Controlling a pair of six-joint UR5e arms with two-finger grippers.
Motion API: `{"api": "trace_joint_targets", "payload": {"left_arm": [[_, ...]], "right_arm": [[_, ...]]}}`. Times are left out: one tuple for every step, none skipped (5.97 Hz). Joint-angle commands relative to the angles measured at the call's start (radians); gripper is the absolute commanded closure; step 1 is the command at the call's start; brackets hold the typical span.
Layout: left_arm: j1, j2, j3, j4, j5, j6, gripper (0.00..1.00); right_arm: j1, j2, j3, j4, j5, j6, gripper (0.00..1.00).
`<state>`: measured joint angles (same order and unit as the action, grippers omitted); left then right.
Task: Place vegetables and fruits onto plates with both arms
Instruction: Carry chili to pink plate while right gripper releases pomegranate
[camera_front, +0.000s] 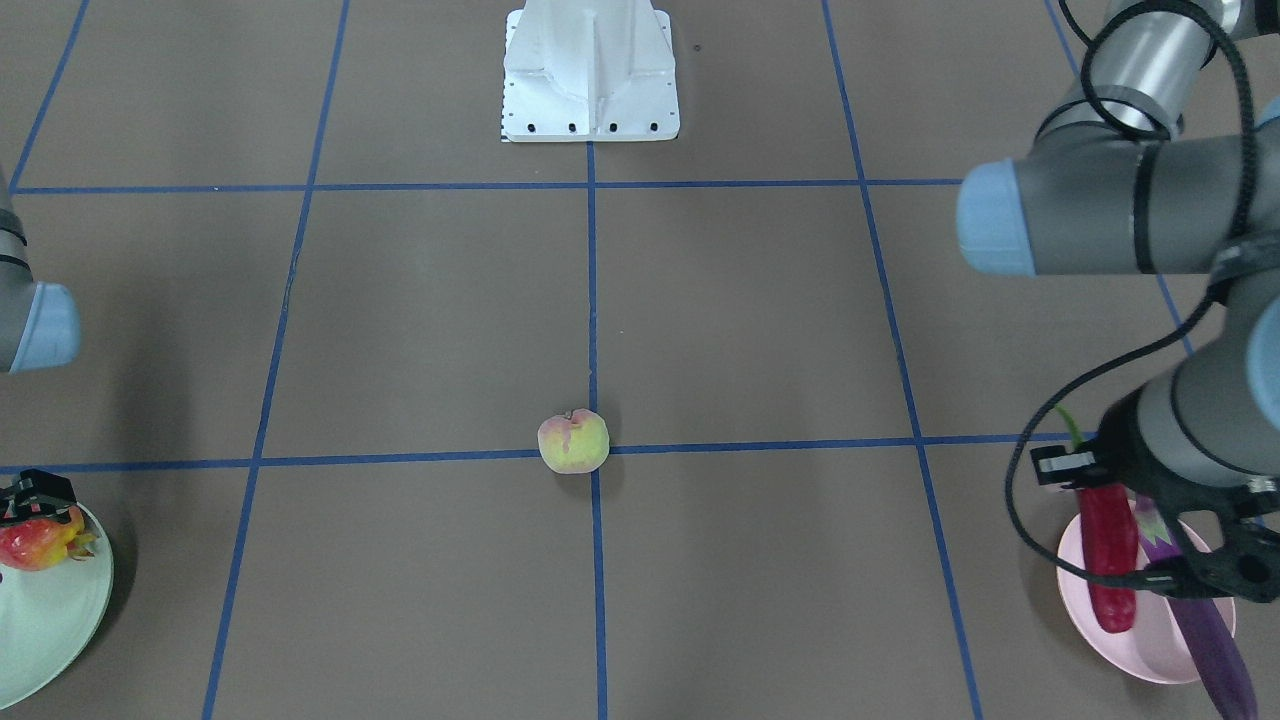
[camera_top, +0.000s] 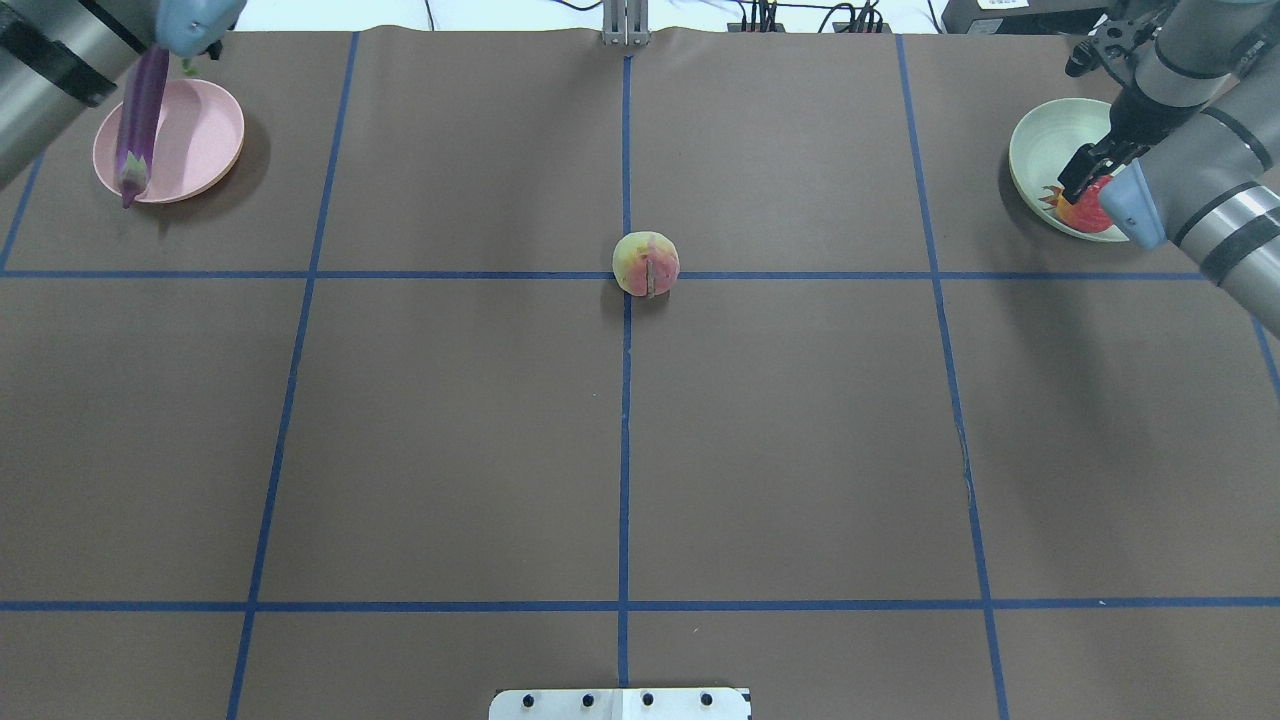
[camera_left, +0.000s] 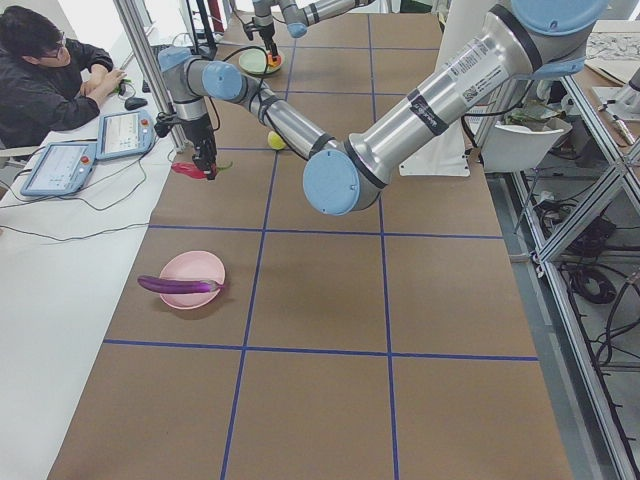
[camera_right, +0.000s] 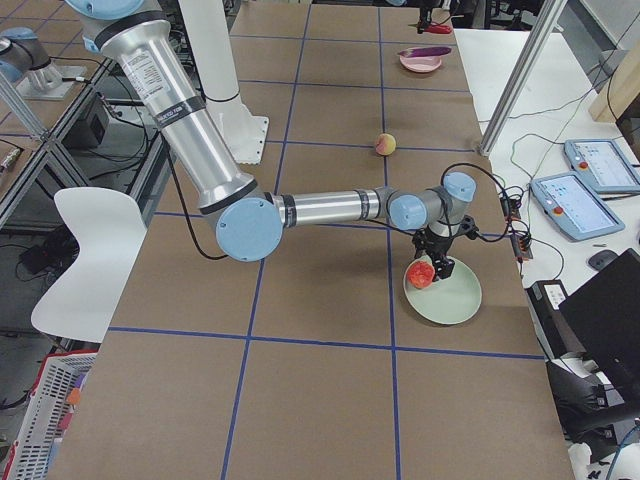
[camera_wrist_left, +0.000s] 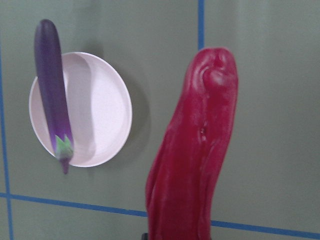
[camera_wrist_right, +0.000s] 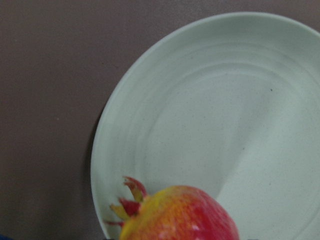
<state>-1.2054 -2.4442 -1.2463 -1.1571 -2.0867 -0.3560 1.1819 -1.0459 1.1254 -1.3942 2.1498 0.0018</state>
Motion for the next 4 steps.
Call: {"api": "trace_joint_targets", "payload": {"left_arm": [[-0.042,0.042,0.077,-0.056,0.043,0.136,1.0],[-0.039,0.109,0.125,-0.198,0.043,0.134,1.0],[-0.037,0.117,0.212,-0.307,0.048,0.134,1.0],[-0.017,0.119,0.263,-0.361,0.056,0.126,1.0]], "right_arm": [[0.037,0.007,0.029,-0.003,0.057,0.01,0.0],[0.062,0.035,0.046,-0.031,0.144,0.045,0.0],[0.062,0.038,0.109,-0.072,0.165,0.104,0.0],[0.056,0.053,0.179,-0.127,0.167,0.194,0.0]]}}
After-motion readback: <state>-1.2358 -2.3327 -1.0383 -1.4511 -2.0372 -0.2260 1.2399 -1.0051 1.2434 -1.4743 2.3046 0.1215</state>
